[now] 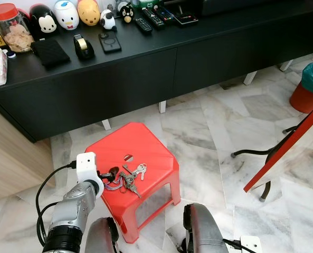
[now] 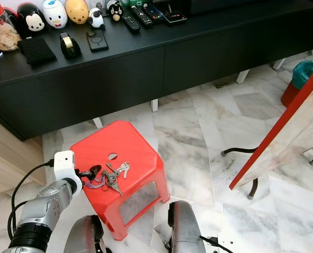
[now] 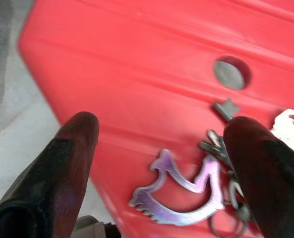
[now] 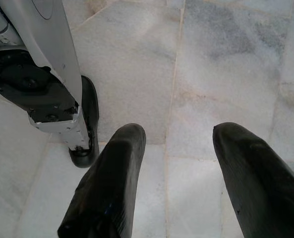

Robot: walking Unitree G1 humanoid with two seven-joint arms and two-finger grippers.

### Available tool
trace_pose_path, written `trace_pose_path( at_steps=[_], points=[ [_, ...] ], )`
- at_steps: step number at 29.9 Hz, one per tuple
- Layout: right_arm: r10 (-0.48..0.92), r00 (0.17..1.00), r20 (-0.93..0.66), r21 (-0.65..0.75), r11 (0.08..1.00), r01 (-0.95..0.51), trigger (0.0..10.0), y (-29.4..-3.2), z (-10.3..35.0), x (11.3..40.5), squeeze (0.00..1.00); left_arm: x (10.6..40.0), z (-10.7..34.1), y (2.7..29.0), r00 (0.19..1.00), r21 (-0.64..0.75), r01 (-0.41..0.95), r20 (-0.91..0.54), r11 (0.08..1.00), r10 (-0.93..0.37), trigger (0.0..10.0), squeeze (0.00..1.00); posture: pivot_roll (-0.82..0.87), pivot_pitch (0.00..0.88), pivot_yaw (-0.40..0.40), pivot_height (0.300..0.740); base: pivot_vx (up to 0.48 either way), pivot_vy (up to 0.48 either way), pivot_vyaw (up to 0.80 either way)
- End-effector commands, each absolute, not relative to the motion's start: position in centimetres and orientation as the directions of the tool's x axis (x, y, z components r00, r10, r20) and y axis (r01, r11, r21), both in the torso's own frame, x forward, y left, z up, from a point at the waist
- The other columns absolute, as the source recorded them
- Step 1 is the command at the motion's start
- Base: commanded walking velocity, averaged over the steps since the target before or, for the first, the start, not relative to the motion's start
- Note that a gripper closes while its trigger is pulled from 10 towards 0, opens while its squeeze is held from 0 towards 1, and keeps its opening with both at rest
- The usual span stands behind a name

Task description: Hang keys on a hook

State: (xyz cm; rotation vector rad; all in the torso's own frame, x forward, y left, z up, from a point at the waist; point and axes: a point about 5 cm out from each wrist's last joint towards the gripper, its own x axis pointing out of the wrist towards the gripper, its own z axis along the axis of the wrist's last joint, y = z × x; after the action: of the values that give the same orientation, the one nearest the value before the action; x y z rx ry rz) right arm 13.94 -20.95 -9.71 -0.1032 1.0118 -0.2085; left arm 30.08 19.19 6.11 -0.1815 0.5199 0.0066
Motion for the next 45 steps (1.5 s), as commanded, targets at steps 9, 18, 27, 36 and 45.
trace_pose_path(
  at_steps=[9, 18, 27, 36, 45],
  points=[
    [-0.192, 0.494, -0.848, -0.166, 0.981, 0.096, 10.0, -20.1, -10.0, 13.6, 0.0, 28.5, 4.7, 17.7, 0.787, -0.183, 0.077, -0.592, 0.98, -0.172, 10.0, 0.0, -0.15, 0.183, -0.012, 0.593, 0.0, 0.0, 0.0],
    [-0.188, 0.494, -0.849, -0.164, 0.982, 0.092, 10.0, -20.1, -10.0, 13.6, 0.0, 29.5, 4.8, 16.4, 0.82, -0.208, 0.105, -0.536, 0.973, -0.202, 10.0, 0.0, -0.16, 0.182, -0.015, 0.593, 0.0, 0.0, 0.0],
    [-0.19, 0.491, -0.85, -0.167, 0.982, 0.09, 10.0, -20.3, -10.0, 13.5, 0.0, 30.3, 4.8, 15.4, 0.833, -0.19, 0.153, -0.503, 0.97, -0.23, 10.0, 0.0, -0.16, 0.184, -0.017, 0.593, 0.0, 0.0, 0.0],
    [-0.185, 0.485, -0.855, -0.165, 0.983, 0.083, 10.0, -20.2, -10.1, 13.5, 0.0, 29.7, 3.5, 15.7, 0.816, -0.045, 0.211, -0.543, 0.976, -0.201, 10.0, 0.0, -0.16, 0.187, -0.016, 0.593, 0.0, 0.0, 0.0],
    [-0.18, 0.478, -0.86, -0.16, 0.984, 0.081, 10.0, -19.8, -10.2, 13.4, 0.0, 29.5, 2.9, 15.7, 0.817, 0.008, 0.242, -0.542, 0.97, -0.199, 0.0, 0.0, -0.16, 0.185, -0.014, 0.593, 0.0, 0.0, 0.0]
  ],
)
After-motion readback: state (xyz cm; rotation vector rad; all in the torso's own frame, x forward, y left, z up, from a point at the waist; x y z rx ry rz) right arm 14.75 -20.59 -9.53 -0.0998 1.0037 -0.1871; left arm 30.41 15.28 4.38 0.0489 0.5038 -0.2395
